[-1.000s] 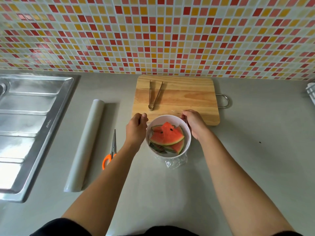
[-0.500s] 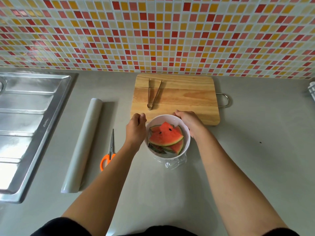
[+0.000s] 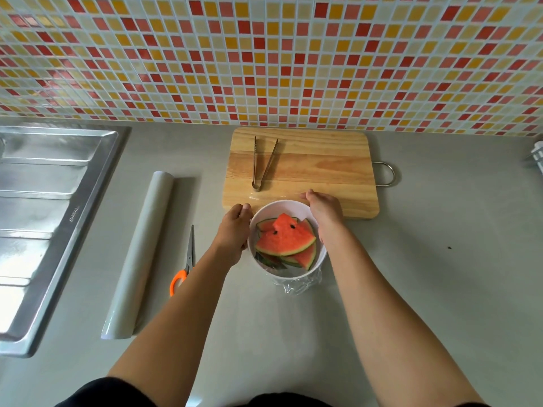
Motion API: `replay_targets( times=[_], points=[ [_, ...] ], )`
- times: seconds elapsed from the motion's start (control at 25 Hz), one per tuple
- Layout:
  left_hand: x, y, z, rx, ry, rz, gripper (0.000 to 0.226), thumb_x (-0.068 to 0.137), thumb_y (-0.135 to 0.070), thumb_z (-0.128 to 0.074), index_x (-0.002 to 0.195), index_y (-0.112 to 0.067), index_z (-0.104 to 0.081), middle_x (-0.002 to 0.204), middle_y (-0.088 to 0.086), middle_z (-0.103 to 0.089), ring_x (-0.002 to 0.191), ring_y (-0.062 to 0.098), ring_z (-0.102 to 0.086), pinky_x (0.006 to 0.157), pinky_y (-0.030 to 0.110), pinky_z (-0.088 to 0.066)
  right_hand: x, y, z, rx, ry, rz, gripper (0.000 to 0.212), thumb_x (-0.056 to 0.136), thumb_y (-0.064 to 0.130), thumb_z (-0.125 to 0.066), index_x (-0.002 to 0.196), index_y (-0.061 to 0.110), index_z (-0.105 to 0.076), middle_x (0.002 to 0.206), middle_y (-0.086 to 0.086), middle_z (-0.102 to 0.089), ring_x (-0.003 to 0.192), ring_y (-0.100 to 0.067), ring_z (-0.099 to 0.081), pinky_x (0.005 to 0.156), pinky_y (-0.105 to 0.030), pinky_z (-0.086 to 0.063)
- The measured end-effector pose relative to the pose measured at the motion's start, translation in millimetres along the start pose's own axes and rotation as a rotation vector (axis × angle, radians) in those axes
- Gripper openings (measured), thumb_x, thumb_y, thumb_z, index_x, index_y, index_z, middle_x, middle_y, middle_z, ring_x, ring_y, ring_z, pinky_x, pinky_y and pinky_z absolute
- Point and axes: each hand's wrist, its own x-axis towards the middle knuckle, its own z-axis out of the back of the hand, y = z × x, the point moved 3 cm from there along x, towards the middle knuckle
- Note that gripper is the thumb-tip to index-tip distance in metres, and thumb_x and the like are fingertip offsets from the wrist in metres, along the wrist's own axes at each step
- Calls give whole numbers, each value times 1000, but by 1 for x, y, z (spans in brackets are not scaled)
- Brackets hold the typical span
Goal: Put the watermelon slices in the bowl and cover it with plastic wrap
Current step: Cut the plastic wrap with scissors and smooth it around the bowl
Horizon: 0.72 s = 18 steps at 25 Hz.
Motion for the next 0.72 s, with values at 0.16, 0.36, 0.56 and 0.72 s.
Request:
replay_targets(
  times=[0.16,0.36,0.56,0.72],
  points=[
    [-1,1,0,-19,43,84,35,98,-32,-42,70,-13,-50,62,9,-46,55,19,-39,51,26,-28,-2,-4,2,23,-43,-27,22,91,19,-52,87,10,-72,89,-4,-66,74,-16,-57,60,-21,-39],
    [-7,11,3,-5,29,125,26,93,-30,-51,81,-8,-57,71,14,-48,61,21,-41,50,27,-29,-10,-18,6,32,-51,-60,20,90,18,-55,74,18,-67,80,0,-63,58,-5,-52,52,-21,-37],
    [-10,12,0,-98,-76,248,23,80,-12,-61,96,3,-64,90,23,-63,78,28,-56,68,36,-45,-16,-14,8,-6,-92,-155,18,83,7,-52,90,8,-69,89,-11,-68,73,-9,-60,55,-20,-36],
    [-17,10,-4,-158,-227,163,28,82,-2,-49,105,-7,-63,97,15,-67,89,31,-61,70,34,-50,-18,-11,8,53,-67,-281,20,85,10,-49,98,6,-64,94,-11,-60,67,-19,-46,51,-23,-35]
  ],
)
